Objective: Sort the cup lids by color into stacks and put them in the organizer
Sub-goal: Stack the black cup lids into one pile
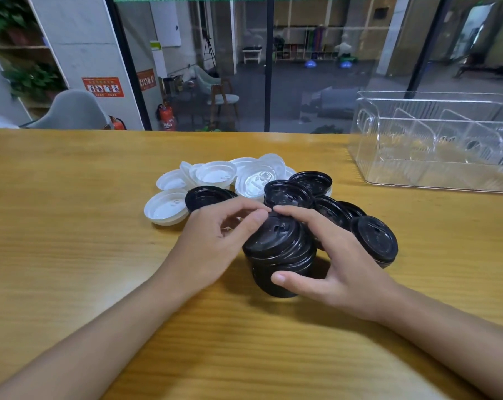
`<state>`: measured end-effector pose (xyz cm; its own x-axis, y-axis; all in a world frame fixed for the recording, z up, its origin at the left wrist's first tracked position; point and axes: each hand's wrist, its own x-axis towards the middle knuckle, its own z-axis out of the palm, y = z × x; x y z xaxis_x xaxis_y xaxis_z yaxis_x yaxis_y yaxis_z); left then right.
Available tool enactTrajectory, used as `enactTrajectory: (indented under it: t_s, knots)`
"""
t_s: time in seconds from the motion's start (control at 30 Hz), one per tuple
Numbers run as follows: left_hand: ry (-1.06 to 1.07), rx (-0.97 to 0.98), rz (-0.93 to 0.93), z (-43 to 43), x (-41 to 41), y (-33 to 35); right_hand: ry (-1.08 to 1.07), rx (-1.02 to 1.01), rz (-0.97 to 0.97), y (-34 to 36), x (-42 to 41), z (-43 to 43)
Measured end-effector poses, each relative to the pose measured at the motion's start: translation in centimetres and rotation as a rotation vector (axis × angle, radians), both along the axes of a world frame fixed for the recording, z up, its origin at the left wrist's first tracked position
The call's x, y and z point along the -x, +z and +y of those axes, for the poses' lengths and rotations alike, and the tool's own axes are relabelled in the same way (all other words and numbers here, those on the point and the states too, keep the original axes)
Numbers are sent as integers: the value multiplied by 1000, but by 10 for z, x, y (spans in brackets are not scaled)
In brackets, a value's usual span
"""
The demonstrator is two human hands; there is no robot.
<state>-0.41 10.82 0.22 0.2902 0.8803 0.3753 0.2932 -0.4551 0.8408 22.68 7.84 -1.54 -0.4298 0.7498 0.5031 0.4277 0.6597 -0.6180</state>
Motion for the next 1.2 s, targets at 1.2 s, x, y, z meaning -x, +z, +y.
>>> enactTrajectory:
  t_s: [1.2]
  knots:
    - [-21,-46,86,-10,3,7,-55,50,37,1,-1,-2]
